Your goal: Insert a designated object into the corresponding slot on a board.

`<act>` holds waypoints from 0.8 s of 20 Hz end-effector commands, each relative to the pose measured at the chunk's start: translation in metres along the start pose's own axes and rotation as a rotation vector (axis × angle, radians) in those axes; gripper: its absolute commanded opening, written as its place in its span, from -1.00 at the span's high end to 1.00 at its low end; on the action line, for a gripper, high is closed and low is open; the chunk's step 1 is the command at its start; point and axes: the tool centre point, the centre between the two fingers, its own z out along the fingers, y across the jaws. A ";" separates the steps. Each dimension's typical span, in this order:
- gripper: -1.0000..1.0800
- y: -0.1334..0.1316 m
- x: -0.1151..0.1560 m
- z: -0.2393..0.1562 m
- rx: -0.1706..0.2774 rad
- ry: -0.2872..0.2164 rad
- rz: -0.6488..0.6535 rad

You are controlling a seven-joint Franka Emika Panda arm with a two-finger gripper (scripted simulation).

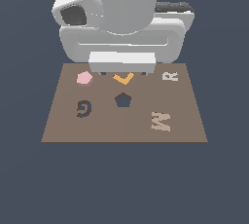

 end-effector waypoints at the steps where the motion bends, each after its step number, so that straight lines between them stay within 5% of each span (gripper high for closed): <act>1: -0.92 0.000 0.000 0.000 0.000 0.000 0.000; 16: -0.92 0.047 -0.036 0.045 0.002 -0.022 -0.059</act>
